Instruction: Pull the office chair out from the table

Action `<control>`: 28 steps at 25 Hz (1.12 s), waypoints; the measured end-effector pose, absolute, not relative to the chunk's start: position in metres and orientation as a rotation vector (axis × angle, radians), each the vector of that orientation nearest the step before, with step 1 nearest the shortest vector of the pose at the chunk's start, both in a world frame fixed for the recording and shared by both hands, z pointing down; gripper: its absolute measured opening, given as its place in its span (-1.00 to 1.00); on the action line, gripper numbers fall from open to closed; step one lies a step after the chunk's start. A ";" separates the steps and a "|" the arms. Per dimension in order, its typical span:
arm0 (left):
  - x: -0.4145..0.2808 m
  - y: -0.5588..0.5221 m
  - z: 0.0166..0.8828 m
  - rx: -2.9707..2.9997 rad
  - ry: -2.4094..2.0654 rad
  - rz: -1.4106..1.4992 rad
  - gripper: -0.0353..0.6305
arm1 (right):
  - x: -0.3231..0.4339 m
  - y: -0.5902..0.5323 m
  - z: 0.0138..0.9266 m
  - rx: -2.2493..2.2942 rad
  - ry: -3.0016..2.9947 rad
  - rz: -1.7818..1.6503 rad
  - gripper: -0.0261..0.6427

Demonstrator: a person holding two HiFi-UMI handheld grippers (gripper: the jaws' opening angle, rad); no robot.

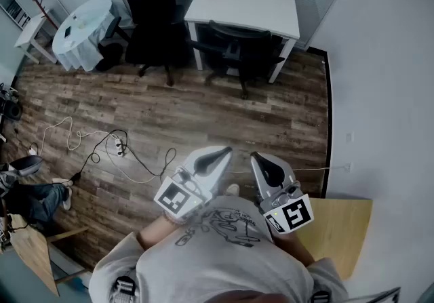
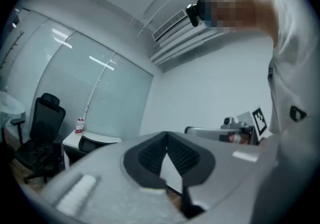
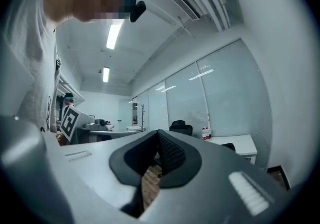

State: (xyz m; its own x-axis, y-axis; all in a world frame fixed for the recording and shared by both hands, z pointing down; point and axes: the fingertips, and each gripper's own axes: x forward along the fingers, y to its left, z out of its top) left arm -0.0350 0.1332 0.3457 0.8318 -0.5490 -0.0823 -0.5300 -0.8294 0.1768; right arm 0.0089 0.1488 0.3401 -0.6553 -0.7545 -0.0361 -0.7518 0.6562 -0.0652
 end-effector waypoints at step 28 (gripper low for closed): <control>0.002 0.144 0.354 2.863 -0.865 -0.160 -0.89 | 0.045 0.161 0.346 -1.256 2.800 -0.088 -0.90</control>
